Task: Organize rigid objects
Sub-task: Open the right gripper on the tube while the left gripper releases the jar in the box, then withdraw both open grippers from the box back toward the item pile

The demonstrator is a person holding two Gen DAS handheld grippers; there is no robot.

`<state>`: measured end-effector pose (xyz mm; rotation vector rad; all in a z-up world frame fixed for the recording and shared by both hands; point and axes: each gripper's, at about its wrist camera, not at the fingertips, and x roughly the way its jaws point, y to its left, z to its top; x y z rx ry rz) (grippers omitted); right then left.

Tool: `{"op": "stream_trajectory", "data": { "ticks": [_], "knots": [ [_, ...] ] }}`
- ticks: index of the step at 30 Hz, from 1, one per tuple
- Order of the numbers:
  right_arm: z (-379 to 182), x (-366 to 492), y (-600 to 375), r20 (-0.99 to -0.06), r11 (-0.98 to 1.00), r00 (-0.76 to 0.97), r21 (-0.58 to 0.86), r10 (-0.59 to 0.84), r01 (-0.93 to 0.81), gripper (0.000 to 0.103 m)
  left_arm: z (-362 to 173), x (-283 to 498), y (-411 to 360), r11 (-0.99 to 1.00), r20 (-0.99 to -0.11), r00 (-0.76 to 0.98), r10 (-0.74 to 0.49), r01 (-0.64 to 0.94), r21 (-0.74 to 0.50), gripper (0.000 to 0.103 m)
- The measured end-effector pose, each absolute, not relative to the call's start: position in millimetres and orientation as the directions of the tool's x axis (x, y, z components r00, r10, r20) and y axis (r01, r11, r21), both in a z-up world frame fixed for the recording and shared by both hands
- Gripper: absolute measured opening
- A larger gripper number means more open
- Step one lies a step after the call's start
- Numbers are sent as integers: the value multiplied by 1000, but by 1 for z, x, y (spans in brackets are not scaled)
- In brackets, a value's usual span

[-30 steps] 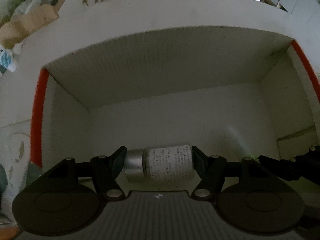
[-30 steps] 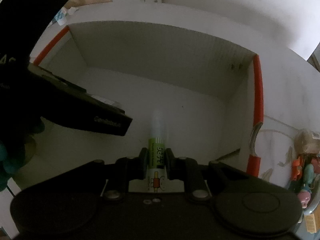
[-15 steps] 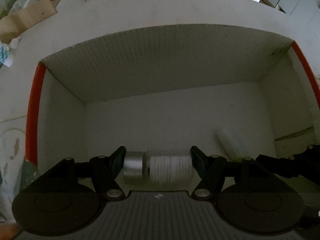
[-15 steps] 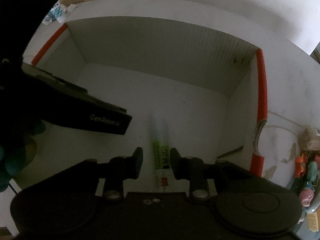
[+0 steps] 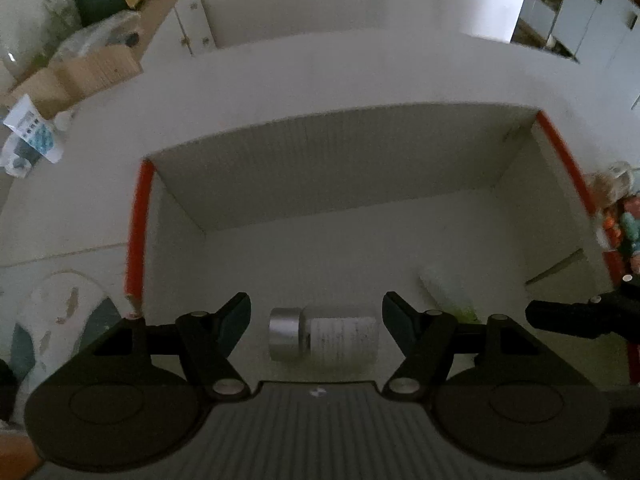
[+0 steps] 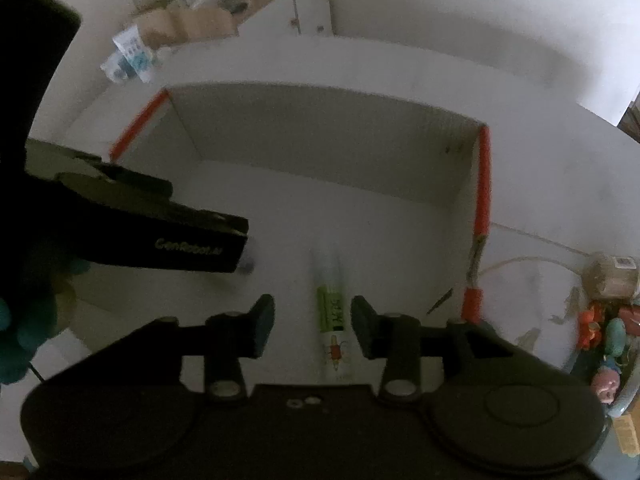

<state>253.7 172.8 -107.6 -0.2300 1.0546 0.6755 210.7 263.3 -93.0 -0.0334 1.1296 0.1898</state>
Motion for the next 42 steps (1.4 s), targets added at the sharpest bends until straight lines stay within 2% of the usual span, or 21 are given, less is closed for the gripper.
{"op": "stream_trajectory", "data": {
  "ticks": [13, 24, 31, 37, 42],
  "knots": [
    [-77, 236, 130, -787, 766, 370, 193, 494, -613, 59, -49, 171, 228, 978, -812, 552, 188, -185, 100, 72],
    [-57, 223, 89, -727, 753, 398, 245, 560, -611, 71, -26, 145, 195, 979, -770, 611, 184, -188, 84, 74],
    [-44, 211, 54, -685, 741, 429, 246, 589, -624, 83, -11, 129, 168, 979, -736, 655, 171, -195, 54, 82],
    [-35, 200, 20, -639, 723, 451, 250, 623, -644, 97, -5, 120, 142, 981, -720, 678, 147, -195, 16, 83],
    [-31, 193, -12, -607, 717, 473, 246, 638, -652, 102, -6, 115, 115, 982, -713, 687, 137, -189, 7, 83]
  ]
}}
